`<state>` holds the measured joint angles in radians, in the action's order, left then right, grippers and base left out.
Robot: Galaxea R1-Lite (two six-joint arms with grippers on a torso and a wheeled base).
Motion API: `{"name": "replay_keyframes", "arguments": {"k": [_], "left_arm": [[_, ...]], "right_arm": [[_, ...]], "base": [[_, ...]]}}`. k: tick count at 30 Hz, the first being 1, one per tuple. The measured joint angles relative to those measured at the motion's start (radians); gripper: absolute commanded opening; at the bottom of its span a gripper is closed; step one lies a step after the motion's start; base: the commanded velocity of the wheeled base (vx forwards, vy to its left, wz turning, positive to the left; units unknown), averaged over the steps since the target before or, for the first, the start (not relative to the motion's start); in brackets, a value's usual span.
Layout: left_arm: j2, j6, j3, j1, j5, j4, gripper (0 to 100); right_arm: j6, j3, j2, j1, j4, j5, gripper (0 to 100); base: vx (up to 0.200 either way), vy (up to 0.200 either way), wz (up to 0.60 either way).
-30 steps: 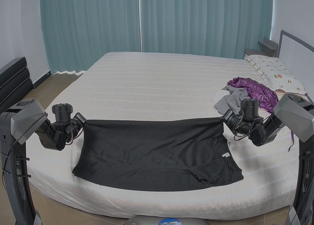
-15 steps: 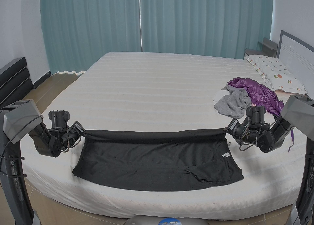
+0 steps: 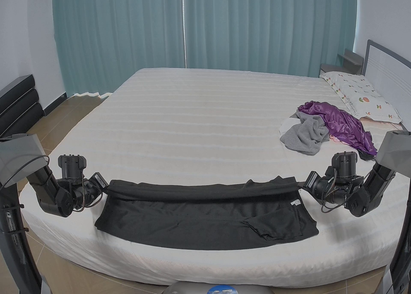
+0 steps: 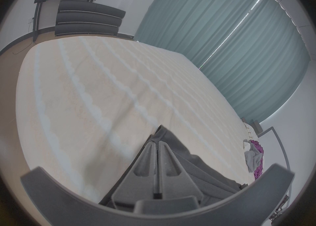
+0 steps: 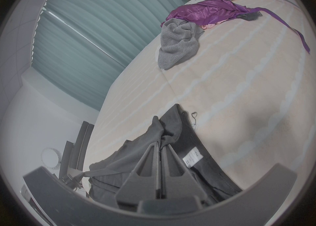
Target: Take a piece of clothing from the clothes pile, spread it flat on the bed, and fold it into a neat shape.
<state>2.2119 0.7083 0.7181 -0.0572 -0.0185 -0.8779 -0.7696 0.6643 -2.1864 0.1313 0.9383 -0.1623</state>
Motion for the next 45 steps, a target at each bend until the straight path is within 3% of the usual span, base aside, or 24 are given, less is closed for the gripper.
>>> {"name": "replay_keyframes", "arguments": {"k": [12, 13, 26, 34, 39, 45], "left_arm": [[0.005, -0.002, -0.064, 0.003, -0.003, -0.001, 0], [0.006, -0.002, -0.066, 0.004, -0.003, 0.000, 100], [-0.018, 0.006, -0.072, -0.002, -0.005, 0.003, 100], [-0.022, 0.015, 0.045, -0.016, -0.062, 0.012, 100], [0.058, 0.005, 0.146, -0.011, -0.082, 0.021, 100], [0.162, -0.020, 0.253, -0.005, -0.090, 0.037, 100]], "right_arm": [[0.097, -0.111, -0.038, 0.005, 0.066, -0.012, 0], [0.099, -0.114, -0.044, 0.006, 0.074, -0.011, 100], [0.089, -0.102, -0.028, -0.011, 0.115, -0.041, 100], [0.019, 0.019, -0.051, -0.051, 0.100, -0.099, 100], [-0.069, 0.087, -0.118, -0.063, 0.105, -0.134, 100], [-0.099, 0.128, -0.185, -0.072, 0.114, -0.158, 100]], "base": [[0.000, 0.000, 0.00], [0.000, 0.000, 0.00], [0.000, 0.000, 0.00], [0.000, 0.000, 0.00], [0.000, 0.000, 0.00], [0.000, 0.000, 0.00]]}}
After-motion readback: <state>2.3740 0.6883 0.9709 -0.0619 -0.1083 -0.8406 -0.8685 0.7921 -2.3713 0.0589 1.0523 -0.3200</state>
